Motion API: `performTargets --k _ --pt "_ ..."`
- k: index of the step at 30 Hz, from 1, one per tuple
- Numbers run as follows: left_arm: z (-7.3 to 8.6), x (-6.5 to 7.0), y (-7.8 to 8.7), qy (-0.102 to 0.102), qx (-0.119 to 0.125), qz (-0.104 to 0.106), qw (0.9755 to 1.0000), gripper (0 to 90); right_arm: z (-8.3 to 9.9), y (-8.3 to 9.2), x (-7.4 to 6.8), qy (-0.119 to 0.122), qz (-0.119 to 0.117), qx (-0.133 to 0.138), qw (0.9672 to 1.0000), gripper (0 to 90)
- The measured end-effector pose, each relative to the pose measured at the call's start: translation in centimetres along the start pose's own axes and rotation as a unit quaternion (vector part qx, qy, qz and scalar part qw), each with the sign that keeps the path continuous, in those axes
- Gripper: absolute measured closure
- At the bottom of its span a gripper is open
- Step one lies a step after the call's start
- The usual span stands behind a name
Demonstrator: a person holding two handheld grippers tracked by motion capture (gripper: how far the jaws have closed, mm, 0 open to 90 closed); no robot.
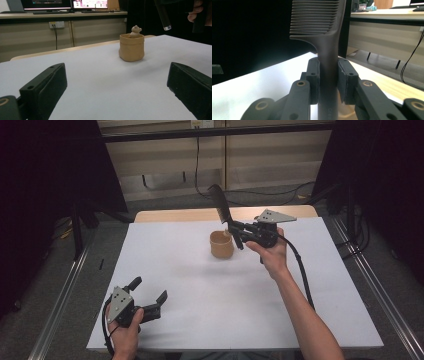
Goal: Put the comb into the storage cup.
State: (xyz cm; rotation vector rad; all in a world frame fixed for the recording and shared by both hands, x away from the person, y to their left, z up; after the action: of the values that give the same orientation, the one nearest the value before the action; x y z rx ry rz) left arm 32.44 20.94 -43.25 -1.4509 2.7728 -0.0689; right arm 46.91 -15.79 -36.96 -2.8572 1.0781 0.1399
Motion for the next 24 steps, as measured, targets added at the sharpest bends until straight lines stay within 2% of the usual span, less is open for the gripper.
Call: performTargets --k 6,12,15,24 --pt "0.0 0.0 0.0 -0.001 0.000 0.001 1.0000 2.8 -0.9 -0.7 -0.1 0.011 0.001 0.010 0.9999 73.2" --pt "0.0 0.0 0.0 -0.003 -0.002 0.002 1.0000 2.8 -1.4 -1.1 0.3 0.014 0.012 0.016 0.9997 73.2" --pt "0.0 0.1 -0.1 0.001 0.000 0.004 1.0000 2.8 -1.5 -1.3 0.5 0.016 0.014 0.015 0.9997 73.2" --pt "0.1 0.1 -0.1 -0.005 -0.003 0.009 0.9999 2.8 -1.9 -2.7 0.9 0.025 0.019 0.015 0.9994 73.2"
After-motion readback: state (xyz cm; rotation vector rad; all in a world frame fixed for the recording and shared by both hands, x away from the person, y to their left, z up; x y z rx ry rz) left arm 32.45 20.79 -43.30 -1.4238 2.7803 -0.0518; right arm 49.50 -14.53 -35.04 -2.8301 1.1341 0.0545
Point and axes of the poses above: each handheld gripper's, and its own axes: y roughly backward along the jaws, z roughly out of its underside, x roughly to its right, the point moved 3 cm from there along -y, roughly forward along the jaws, and after that the axes turned 12 degrees about x, right-handed, at the moved point
